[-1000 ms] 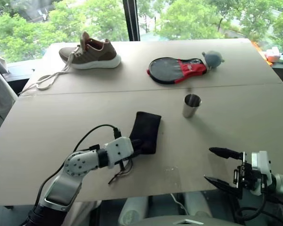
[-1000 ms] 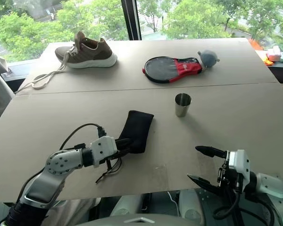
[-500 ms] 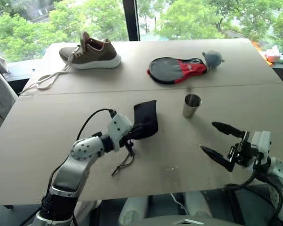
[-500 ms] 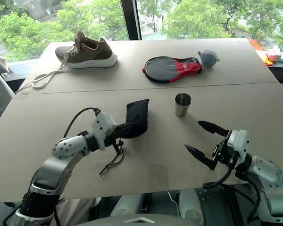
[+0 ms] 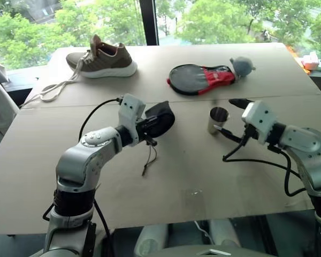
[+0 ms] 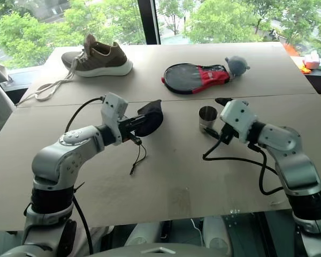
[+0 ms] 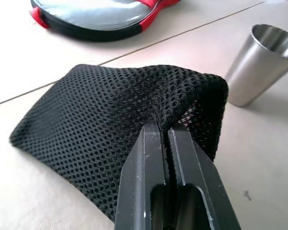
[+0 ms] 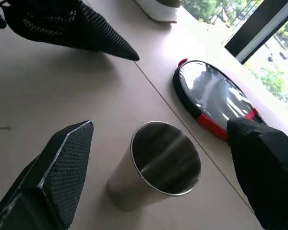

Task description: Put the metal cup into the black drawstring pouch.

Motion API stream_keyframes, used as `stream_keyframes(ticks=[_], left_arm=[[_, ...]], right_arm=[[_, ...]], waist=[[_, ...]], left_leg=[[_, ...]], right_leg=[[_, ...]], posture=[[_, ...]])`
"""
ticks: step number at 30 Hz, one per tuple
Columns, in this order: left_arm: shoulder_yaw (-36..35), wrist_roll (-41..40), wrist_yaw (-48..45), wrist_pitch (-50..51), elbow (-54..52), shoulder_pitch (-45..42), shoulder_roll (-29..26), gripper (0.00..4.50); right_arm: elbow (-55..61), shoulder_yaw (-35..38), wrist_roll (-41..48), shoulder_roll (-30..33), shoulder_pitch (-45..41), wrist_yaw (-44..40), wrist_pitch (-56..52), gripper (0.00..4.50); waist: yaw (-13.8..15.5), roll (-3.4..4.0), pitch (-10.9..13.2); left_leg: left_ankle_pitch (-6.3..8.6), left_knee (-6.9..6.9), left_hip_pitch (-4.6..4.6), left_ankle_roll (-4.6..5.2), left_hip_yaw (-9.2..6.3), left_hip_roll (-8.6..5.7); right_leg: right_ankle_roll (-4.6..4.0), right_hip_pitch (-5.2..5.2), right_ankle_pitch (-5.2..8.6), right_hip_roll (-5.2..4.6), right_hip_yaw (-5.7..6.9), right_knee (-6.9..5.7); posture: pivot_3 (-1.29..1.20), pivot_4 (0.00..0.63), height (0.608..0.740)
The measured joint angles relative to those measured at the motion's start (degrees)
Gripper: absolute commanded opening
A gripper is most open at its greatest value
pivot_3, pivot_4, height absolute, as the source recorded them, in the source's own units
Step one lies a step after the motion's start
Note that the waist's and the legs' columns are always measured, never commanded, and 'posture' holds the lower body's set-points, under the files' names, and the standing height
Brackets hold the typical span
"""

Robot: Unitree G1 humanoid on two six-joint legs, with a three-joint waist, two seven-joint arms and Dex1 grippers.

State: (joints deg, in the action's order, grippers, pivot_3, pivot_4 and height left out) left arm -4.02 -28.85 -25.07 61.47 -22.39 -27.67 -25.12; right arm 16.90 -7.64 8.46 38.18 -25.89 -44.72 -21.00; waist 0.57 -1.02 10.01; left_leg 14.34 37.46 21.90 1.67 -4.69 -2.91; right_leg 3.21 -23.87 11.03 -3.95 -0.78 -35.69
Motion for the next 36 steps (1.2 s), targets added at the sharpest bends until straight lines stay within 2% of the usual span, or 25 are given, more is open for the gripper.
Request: stream_keyframes(ticks=[6,10,13,14,18,26,31,36], left_arm=[[-2.3,-3.2,2.7,5.6,0.0,-2.9,3.1,0.07],[-4.5,-4.9,4.2,7.9,0.0,-4.4,3.6,0.00],[-5.1,-5.3,4.8,9.0,-0.1,-4.4,3.7,0.00],[-5.2,-5.6,5.2,9.2,-0.1,-4.4,4.0,0.00],[-4.9,-5.6,6.2,9.2,-1.0,-4.4,4.2,0.00],[-4.8,-6.2,6.0,7.7,0.3,-4.8,5.2,0.00],[-5.0,-7.1,6.4,8.4,2.9,-6.7,7.2,0.00],[-6.0,-8.6,6.9,10.1,5.1,-9.0,8.6,0.00]], right_arm=[[-7.6,-8.1,-6.3,0.4,-2.8,-2.5,-1.2,4.50],[-8.3,-9.6,-8.5,2.1,-2.8,-4.1,-1.5,3.30],[-8.3,-9.6,-9.0,3.1,-2.7,-4.8,-2.0,2.00],[-8.1,-9.5,-9.0,3.1,-2.6,-4.9,-2.4,1.86],[-5.8,-9.2,-8.9,3.7,-2.0,-5.4,-3.7,0.07],[0.7,-5.1,-7.7,3.8,-2.7,-4.5,-6.9,0.07],[5.9,-2.9,-4.6,-1.7,-7.4,-3.4,-4.2,0.07],[7.1,-5.7,-3.6,-6.7,-8.4,-3.7,3.8,0.07]], waist=[[0.2,-0.04,0.0],[0.1,-0.04,0.0],[0.0,-0.04,0.0],[0.0,-0.04,0.0],[0.1,-0.04,0.0],[0.1,-0.04,0.0],[-0.1,-0.05,0.0],[0.0,-0.05,0.0]], left_leg=[[-0.01,-0.01,0.16,-0.03,-0.05,-0.04],[-0.02,-0.01,0.16,-0.04,-0.02,-0.03],[-0.03,-0.02,0.14,-0.06,-0.03,-0.03],[-0.03,-0.02,0.14,-0.07,-0.03,-0.02],[-0.03,-0.01,0.14,-0.07,-0.02,-0.03],[-0.03,-0.01,0.14,-0.08,-0.02,-0.03],[-0.05,-0.02,0.12,-0.10,-0.06,-0.01],[-0.05,-0.01,0.14,-0.10,-0.06,-0.06]], right_leg=[[-0.01,-0.17,0.00,-0.05,0.02,-0.01],[-0.01,-0.20,-0.01,-0.05,0.00,-0.01],[-0.01,-0.20,0.00,-0.04,0.00,-0.03],[-0.01,-0.20,-0.01,-0.04,0.00,-0.04],[-0.01,-0.19,-0.01,-0.05,0.00,-0.05],[-0.01,-0.20,-0.01,-0.06,-0.01,-0.06],[-0.01,-0.19,-0.01,-0.02,0.03,-0.07],[0.00,-0.19,-0.01,-0.06,0.01,-0.07]], posture=[[0.00,0.150,0.736],[0.00,0.150,0.736],[0.00,0.150,0.736],[0.00,0.150,0.736],[0.00,0.150,0.736],[0.00,0.150,0.736],[0.00,0.150,0.736],[0.00,0.150,0.736]])
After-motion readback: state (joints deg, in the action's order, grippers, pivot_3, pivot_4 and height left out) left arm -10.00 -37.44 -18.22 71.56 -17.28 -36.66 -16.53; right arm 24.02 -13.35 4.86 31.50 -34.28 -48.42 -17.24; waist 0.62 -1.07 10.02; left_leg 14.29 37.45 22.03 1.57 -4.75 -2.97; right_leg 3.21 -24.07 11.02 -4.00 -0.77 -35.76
